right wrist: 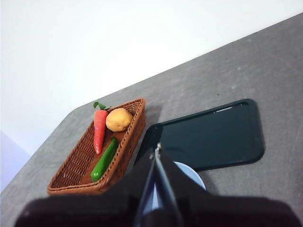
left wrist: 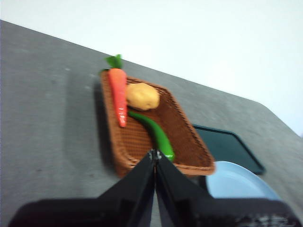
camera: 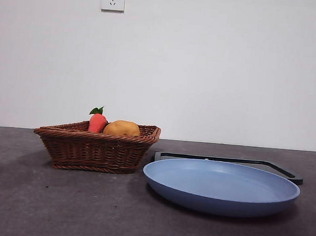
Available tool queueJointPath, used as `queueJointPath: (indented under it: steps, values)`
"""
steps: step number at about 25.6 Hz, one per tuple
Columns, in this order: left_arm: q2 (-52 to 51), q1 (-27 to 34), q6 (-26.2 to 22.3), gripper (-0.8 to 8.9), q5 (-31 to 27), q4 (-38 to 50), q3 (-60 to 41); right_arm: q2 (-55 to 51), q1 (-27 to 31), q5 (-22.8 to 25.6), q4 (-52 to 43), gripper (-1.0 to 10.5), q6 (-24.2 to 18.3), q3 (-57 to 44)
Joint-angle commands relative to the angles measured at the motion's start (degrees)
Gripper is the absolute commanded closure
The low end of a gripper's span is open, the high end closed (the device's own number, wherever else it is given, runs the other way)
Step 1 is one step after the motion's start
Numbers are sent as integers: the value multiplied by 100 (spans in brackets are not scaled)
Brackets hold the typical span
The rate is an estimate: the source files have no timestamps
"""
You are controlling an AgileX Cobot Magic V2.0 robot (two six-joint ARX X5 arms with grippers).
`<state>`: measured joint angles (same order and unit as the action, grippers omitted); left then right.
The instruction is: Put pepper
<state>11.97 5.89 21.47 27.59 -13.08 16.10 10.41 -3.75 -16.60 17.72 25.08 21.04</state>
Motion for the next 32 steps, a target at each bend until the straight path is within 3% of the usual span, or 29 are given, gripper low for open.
queueJointPath:
  steps: [1,9,14,19,24,26,27,29,30,32]
  values:
    - [431,20,-251,807,297,-48,455,396,-13,-151,319,942,-361,564]
    - [1628,-297,-1320,807,756,-1027,1858,1956,-50,-754,2179,941,-1670,2356]
    - [2083,-855,-1486,807,914,-1480,2459,2767,-157,-750,3298,941,-2588,3257]
    - [2465,-1438,-1578,807,852,-1882,2852,3298,-212,-745,4065,941,-3222,3733]
    - [2627,-1781,-1572,807,476,-1906,2896,3397,-212,-748,4234,940,-3329,3742]
    - [2625,-1786,-1547,791,382,-1832,2896,3412,-212,-737,4190,885,-3259,3742]
    - [2625,-1786,-1534,730,380,-1805,2896,3423,-212,-732,4148,818,-3198,3742]
    - [2625,-1786,-1530,492,197,-1788,2896,3462,-212,-734,4072,671,-2973,3742]
    - [2625,-1786,-1523,436,131,-1792,2896,3508,-212,-737,4072,643,-2892,3742]
    - [2625,-1786,-1508,437,109,-1788,2896,3620,-212,-739,4072,644,-2870,3742]
